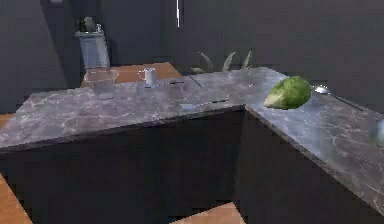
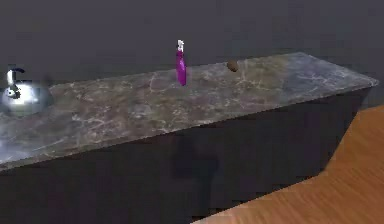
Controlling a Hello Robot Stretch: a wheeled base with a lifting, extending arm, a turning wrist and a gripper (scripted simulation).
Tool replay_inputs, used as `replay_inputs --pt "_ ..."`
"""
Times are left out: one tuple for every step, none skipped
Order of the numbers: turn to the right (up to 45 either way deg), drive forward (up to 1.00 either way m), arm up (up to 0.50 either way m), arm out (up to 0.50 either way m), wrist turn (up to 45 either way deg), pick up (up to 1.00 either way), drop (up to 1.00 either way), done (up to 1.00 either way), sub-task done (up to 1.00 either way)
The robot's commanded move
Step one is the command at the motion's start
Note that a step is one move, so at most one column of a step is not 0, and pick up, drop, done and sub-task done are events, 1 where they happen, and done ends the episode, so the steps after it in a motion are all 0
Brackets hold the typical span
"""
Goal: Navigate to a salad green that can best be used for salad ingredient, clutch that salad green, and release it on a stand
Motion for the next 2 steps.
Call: replay_inputs --pt "-45.0 0.00 0.00 0.00 0.0 0.00 0.00 0.00 0.00" --pt "-18.0 0.00 0.00 0.00 0.0 0.00 0.00 0.00 0.00"
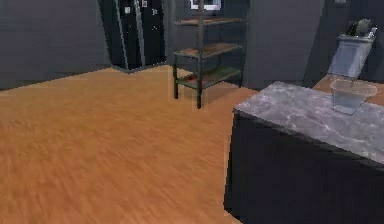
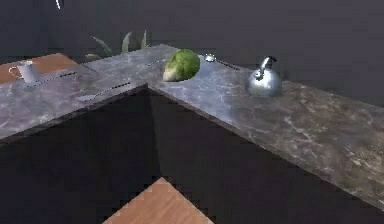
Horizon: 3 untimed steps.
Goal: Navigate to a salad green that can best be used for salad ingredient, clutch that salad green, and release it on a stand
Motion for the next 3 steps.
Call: replay_inputs --pt "45.0 0.00 0.00 0.00 0.0 0.00 0.00 0.00 0.00" --pt "27.0 0.00 0.00 0.00 0.0 0.00 0.00 0.00 0.00" --pt "0.0 0.75 0.00 0.00 0.0 0.00 0.00 0.00 0.00"
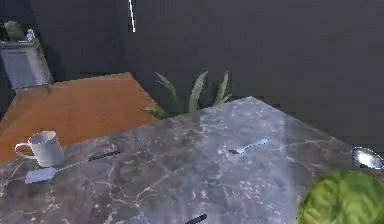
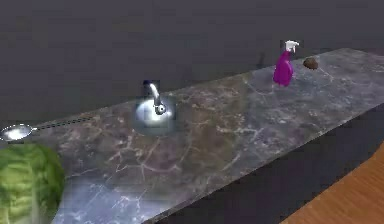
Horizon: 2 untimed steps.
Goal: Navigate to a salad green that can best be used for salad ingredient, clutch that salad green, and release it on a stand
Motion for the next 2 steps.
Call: replay_inputs --pt "-36.0 0.00 0.00 0.00 0.0 0.00 0.00 0.00 0.00" --pt "0.0 0.00 0.50 0.00 0.0 0.00 0.00 0.00 0.00"
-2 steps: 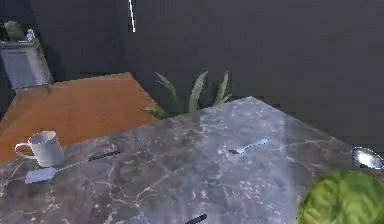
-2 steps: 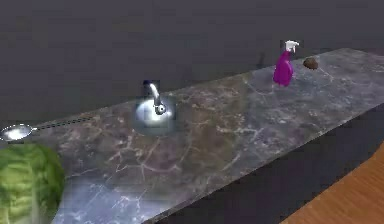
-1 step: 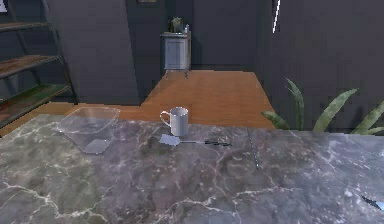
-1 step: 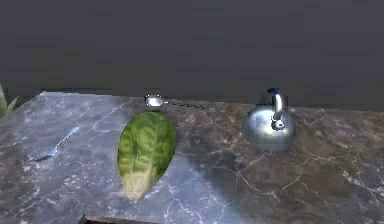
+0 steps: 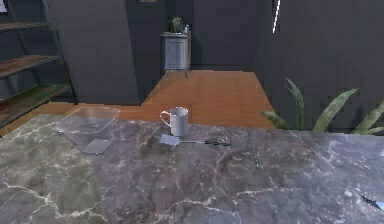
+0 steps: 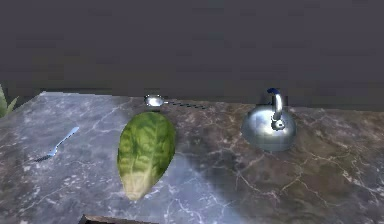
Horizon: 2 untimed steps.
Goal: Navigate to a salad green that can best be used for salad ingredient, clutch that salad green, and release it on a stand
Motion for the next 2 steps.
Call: replay_inputs --pt "0.0 0.00 0.38 0.00 0.0 0.00 0.00 0.00 0.00" --pt "0.0 0.00 0.00 0.02 0.0 0.00 0.00 0.00 0.00"
